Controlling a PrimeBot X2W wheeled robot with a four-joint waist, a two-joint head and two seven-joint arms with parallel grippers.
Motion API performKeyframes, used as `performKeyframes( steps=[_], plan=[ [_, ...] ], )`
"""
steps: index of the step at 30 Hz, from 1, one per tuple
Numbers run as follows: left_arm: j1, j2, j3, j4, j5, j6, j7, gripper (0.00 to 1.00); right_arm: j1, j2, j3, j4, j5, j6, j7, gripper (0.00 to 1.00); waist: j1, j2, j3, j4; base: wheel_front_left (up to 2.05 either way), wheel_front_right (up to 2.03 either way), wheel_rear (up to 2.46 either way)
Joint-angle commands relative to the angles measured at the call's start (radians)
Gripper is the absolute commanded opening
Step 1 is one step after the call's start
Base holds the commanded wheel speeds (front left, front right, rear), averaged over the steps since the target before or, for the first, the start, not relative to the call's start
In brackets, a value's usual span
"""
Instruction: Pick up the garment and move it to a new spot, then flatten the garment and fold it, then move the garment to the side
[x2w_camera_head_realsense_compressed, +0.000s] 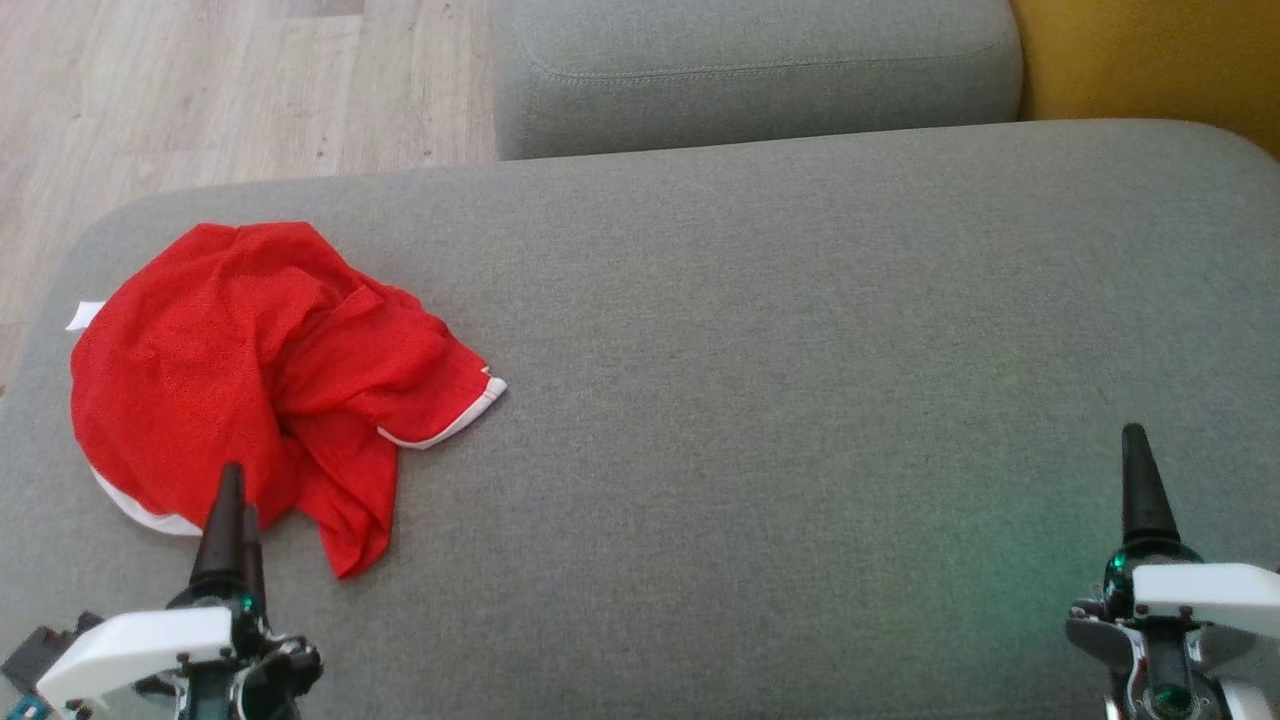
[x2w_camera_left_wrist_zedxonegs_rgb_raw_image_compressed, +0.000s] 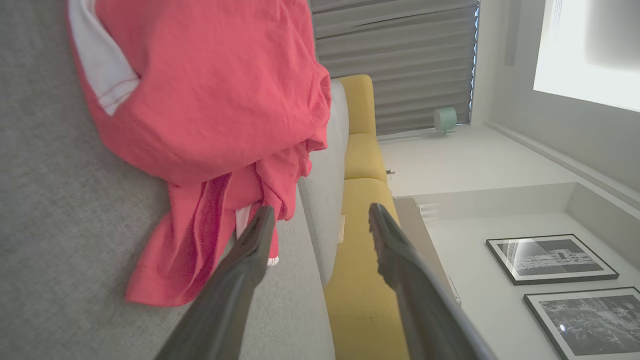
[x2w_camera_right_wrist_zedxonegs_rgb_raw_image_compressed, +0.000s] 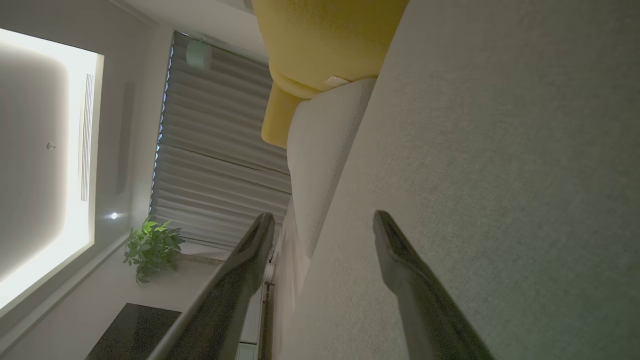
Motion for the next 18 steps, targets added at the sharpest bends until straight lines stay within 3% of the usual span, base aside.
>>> performKeyframes(
  steps=[1, 8, 18],
  plan=[
    [-0.054, 0.011, 0.016, -0.057, 0.033, 0.007, -0.011, 1.0, -0.053, -0.004, 0.008, -0.057, -0.06, 0.0, -0.016, 1.0, 0.0, 0.0, 0.0, 0.001, 0.0, 0.0, 0.0],
    [-0.048, 0.012, -0.004, -0.134, 0.148, 0.028, -0.035, 1.0, -0.05, -0.005, 0.046, -0.117, -0.244, 0.0, -0.04, 1.0, 0.0, 0.0, -0.002, 0.001, 0.0, 0.0, 0.0],
    [-0.037, 0.013, -0.053, -0.202, 0.305, 0.05, -0.061, 1.0, -0.043, -0.005, 0.079, -0.148, -0.388, 0.0, -0.066, 1.0, 0.0, 0.0, -0.008, 0.002, 0.0, 0.0, 0.0]
  ],
)
